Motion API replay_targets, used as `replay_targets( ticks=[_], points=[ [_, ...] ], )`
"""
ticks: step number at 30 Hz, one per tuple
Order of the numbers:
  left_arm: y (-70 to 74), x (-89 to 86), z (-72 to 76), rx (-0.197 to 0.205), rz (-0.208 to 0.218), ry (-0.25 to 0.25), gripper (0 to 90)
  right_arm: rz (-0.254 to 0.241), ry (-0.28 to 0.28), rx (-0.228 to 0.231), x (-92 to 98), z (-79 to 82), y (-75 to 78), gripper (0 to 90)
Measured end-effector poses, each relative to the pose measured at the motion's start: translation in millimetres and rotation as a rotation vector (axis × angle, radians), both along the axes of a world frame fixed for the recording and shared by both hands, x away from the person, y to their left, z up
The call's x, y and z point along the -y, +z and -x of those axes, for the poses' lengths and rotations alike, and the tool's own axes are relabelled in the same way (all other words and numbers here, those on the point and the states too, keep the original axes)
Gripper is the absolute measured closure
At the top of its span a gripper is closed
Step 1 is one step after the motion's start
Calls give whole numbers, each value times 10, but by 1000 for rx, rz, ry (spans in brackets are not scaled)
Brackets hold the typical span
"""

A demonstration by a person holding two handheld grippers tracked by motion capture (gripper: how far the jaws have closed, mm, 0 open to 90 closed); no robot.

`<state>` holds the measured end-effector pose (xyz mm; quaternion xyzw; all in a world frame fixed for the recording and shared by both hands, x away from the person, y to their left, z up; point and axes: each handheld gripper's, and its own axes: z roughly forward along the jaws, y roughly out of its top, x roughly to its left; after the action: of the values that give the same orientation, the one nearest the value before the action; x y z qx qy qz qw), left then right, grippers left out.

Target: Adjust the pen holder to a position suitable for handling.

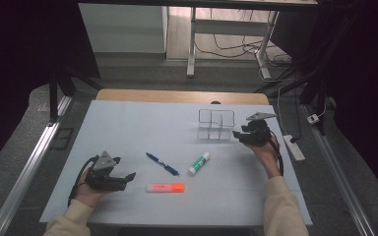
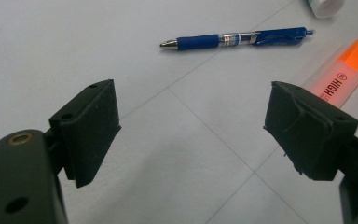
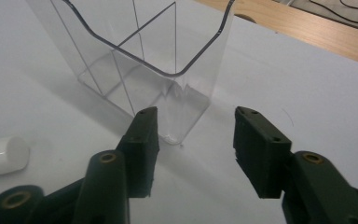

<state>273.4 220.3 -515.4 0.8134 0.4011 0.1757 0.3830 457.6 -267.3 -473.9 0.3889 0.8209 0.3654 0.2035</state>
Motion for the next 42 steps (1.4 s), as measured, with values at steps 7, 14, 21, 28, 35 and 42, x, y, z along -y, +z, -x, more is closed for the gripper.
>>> replay_targets(
  ticks=[7, 14, 21, 28, 35, 42],
  points=[
    [-8, 5, 2, -3, -2, -2, 177, -4, -15, 4, -15, -41, -33, 643],
    [-19, -2, 12, -10, 2, -1, 179, 7, -62, -12, -31, -135, -110, 888],
    [-26, 3, 7, -12, -3, -1, 179, 0, -42, 6, -43, -219, -146, 889],
    [-36, 0, 4, -11, -8, 4, 183, -18, -24, 24, -17, -333, -171, 889],
    [-39, 2, -1, -11, -13, 8, 188, -14, -9, 35, -48, -383, -172, 889],
    [-37, 16, 6, -7, -19, 2, 189, -32, 6, 15, -56, -390, -193, 889]
  ],
)
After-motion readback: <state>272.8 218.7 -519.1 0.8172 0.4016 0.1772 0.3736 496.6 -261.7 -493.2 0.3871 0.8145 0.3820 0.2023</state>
